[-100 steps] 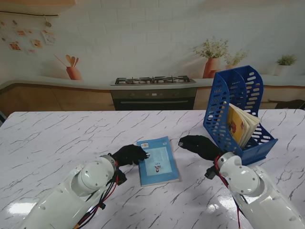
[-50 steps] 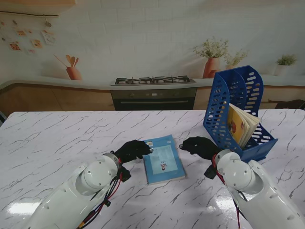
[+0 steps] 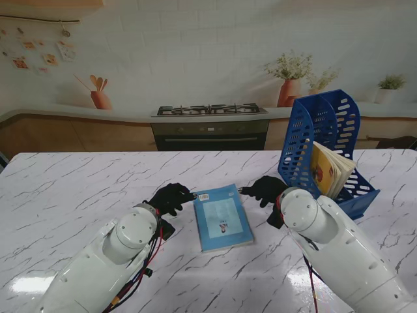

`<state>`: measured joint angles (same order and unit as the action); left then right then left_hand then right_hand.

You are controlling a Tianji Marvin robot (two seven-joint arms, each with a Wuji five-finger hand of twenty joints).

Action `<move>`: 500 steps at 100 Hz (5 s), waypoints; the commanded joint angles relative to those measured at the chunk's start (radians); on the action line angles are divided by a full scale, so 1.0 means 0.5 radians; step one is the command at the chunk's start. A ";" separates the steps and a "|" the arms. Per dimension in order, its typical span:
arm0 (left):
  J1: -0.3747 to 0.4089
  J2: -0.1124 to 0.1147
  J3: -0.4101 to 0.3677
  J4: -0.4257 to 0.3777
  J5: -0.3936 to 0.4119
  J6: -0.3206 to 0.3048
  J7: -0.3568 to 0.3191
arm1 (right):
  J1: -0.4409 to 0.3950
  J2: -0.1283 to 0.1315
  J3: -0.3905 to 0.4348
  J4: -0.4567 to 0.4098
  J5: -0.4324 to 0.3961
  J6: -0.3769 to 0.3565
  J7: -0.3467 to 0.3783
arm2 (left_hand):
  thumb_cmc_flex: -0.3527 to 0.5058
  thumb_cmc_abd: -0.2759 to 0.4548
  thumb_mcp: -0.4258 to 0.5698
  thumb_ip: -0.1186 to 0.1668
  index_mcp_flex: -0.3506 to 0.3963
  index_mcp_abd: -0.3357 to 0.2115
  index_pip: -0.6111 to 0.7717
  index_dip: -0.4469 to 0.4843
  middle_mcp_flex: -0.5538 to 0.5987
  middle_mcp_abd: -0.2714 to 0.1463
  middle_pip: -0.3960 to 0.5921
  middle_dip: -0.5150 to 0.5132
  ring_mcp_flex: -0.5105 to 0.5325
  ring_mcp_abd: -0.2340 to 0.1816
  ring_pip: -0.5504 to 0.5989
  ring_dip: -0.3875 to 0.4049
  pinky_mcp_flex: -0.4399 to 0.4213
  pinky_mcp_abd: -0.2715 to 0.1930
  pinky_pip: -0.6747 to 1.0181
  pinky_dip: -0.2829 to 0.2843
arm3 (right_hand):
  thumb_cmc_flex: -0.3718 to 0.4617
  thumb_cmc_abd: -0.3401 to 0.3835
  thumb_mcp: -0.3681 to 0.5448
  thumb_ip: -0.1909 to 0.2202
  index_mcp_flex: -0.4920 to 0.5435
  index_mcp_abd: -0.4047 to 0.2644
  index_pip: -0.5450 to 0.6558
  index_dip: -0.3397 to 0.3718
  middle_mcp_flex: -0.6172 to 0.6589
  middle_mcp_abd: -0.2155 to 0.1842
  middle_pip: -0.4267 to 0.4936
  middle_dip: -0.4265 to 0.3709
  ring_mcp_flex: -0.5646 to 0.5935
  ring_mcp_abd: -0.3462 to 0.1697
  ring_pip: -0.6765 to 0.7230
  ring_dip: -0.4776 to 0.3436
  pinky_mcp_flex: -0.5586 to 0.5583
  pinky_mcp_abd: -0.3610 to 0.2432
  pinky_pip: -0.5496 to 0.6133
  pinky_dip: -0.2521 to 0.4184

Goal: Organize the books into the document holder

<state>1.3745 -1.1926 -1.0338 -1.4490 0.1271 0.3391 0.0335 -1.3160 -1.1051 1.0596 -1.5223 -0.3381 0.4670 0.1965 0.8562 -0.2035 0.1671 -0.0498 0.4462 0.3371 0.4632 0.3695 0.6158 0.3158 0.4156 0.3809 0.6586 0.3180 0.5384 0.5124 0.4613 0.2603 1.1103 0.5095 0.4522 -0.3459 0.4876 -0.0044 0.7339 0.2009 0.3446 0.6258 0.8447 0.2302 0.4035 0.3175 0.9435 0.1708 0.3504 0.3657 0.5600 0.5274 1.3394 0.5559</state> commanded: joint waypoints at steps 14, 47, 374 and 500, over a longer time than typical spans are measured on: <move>-0.082 -0.036 0.023 0.077 -0.043 0.075 -0.032 | 0.139 -0.057 -0.120 0.176 0.092 0.069 -0.004 | -0.070 -0.064 0.054 0.035 -0.048 0.134 -0.059 -0.057 -0.035 0.094 0.029 -0.057 0.072 0.099 0.007 -0.047 0.110 -0.011 0.031 -0.046 | -0.044 -0.108 0.036 -0.084 0.066 0.140 -0.036 -0.105 0.051 0.116 -0.062 -0.138 0.067 0.093 -0.071 -0.153 0.082 -0.071 0.074 -0.148; -0.212 -0.098 0.102 0.219 -0.194 0.283 -0.026 | 0.305 -0.145 -0.288 0.421 0.279 0.165 -0.095 | -0.092 -0.049 0.070 0.030 -0.076 0.302 -0.129 -0.103 -0.017 0.221 0.072 -0.062 0.112 0.177 0.061 -0.096 0.200 0.056 0.044 -0.082 | -0.044 -0.146 0.062 -0.092 0.102 0.228 -0.017 -0.138 0.106 0.201 -0.059 -0.174 0.134 0.146 -0.028 -0.270 0.254 -0.119 0.068 -0.241; -0.127 -0.107 -0.016 -0.125 -0.733 0.050 -0.088 | -0.085 -0.109 0.185 -0.291 0.079 0.042 -0.308 | 0.489 -0.863 1.477 0.020 0.294 -0.638 1.675 1.656 0.863 -0.500 0.080 0.973 0.972 -0.228 0.684 0.705 1.134 -0.300 0.930 -0.384 | 0.097 -0.115 -0.022 -0.093 -0.151 -0.328 0.024 0.036 -0.235 -0.287 -0.125 0.122 -0.386 -0.136 -0.163 0.010 -0.814 -0.078 -0.552 -0.144; -0.158 -0.004 -0.049 -0.472 -0.670 -0.148 -0.321 | 0.519 0.075 0.082 0.316 0.427 -1.276 0.598 | 0.523 -0.811 1.401 0.049 0.257 -0.609 1.655 1.690 0.885 -0.469 -0.024 1.108 0.943 -0.176 0.728 0.765 1.108 -0.292 0.992 -0.389 | -0.157 -0.378 0.232 -0.124 -0.009 -0.646 0.247 0.183 0.065 -0.602 -0.135 0.307 -0.468 -0.272 -0.322 -0.006 -1.076 -0.104 -1.258 -0.091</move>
<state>1.3021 -1.1908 -1.0548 -1.6742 -0.2009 0.2881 -0.1221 -1.0652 -1.0664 1.1062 -1.3599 -0.1102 -0.1648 0.4708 0.9690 -0.6891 0.7276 -0.0853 0.5149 0.1909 1.1701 1.1687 1.0100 0.1306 0.4183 0.9163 1.0622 0.2405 0.8251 0.8809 0.9772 0.2135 1.5097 0.3088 0.3676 -0.5042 0.6011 -0.0248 0.6856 -0.0638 0.4190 0.6758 0.8237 -0.0359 0.2991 0.4266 0.6605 0.0814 0.1558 0.3275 0.0170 0.5284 0.7025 0.4848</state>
